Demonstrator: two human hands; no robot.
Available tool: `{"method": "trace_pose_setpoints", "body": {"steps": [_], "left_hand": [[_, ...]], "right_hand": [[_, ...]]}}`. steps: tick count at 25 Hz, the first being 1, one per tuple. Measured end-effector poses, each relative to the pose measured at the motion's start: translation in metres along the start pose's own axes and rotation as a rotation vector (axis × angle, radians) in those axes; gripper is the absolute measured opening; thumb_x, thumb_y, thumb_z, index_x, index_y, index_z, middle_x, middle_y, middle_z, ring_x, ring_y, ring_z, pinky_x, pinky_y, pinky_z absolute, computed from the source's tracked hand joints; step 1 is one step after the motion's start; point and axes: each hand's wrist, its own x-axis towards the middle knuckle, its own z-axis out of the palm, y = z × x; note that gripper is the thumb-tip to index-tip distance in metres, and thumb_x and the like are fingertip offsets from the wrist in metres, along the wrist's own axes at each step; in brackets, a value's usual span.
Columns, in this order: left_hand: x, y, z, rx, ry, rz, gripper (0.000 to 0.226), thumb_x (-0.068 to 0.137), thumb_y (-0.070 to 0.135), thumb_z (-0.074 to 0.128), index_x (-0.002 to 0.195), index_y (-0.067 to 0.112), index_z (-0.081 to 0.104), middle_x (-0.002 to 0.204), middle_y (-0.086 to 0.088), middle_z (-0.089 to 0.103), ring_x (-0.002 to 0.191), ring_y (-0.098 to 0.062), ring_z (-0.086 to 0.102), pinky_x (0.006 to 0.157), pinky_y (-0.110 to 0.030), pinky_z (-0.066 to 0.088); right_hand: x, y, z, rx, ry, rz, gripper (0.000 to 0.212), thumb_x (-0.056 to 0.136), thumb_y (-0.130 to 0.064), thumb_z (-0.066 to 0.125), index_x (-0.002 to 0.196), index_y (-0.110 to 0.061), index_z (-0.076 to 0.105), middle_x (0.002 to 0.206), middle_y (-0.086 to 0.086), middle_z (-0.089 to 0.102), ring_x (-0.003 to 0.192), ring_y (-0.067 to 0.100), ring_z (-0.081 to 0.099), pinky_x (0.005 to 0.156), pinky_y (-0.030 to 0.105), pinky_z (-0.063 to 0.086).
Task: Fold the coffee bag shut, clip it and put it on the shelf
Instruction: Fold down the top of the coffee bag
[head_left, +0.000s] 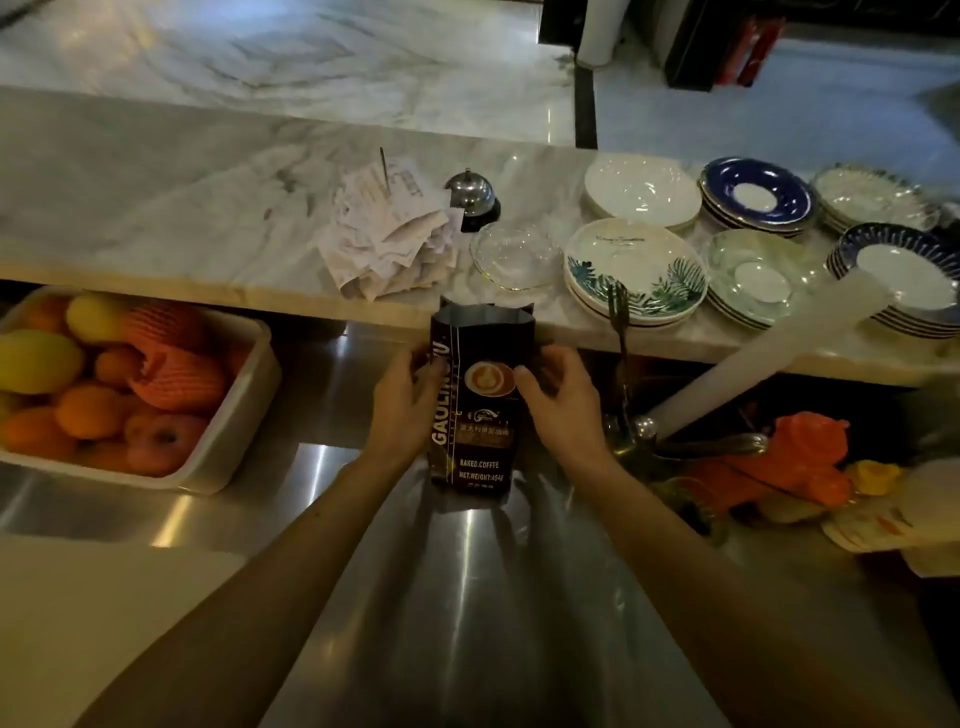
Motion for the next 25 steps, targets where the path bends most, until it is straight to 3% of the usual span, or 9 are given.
{"method": "trace_pose_setpoints", "body": {"steps": [7,13,18,22,25], "left_hand": [[0.018,-0.014,0.020,-0.070,0.046,0.027,0.020,0.100,0.019,0.048,0.113,0.008,0.057,0.097,0.011,0.066,0.089,0.007,0.065,0.073,-0.009,0.048],[0.013,-0.016,0.016,-0.095,0.091,0.025,0.008,0.096,0.011,0.055,0.095,0.013,0.062,0.086,0.010,0.067,0.079,0.001,0.065,0.071,-0.013,0.051],[-0.020,-0.005,0.011,-0.081,0.167,0.002,0.009,0.092,0.009,0.061,0.086,0.016,0.065,0.080,0.005,0.069,0.075,-0.009,0.067,0.070,-0.023,0.056],[-0.058,0.012,0.008,-0.122,0.216,0.026,0.007,0.089,0.005,0.064,0.093,0.011,0.061,0.083,0.006,0.067,0.075,-0.001,0.067,0.068,-0.014,0.053],[-0.091,0.029,0.004,-0.143,0.223,0.050,0.011,0.088,0.004,0.066,0.094,0.009,0.059,0.084,0.005,0.067,0.077,0.002,0.067,0.068,-0.012,0.052]], "right_hand": [[0.020,0.023,0.008,-0.041,0.015,0.018,0.019,0.093,-0.031,0.057,0.107,-0.020,0.061,0.105,-0.004,0.068,0.098,0.009,0.064,0.088,0.040,0.056],[0.014,0.026,0.010,-0.042,0.083,-0.001,0.011,0.093,-0.025,0.059,0.086,-0.019,0.064,0.085,-0.005,0.068,0.083,0.005,0.065,0.078,0.029,0.056],[-0.012,0.023,0.007,-0.029,0.107,-0.011,0.013,0.092,-0.020,0.059,0.081,-0.015,0.064,0.080,-0.001,0.069,0.076,0.004,0.065,0.070,0.022,0.055],[-0.046,0.020,-0.001,-0.016,0.118,-0.085,0.015,0.092,-0.019,0.059,0.081,-0.011,0.064,0.079,0.009,0.069,0.078,0.022,0.067,0.073,0.042,0.058],[-0.080,0.018,-0.012,-0.044,0.116,-0.113,0.017,0.092,-0.022,0.058,0.082,-0.010,0.064,0.079,0.007,0.068,0.079,0.022,0.067,0.074,0.046,0.058]]}}
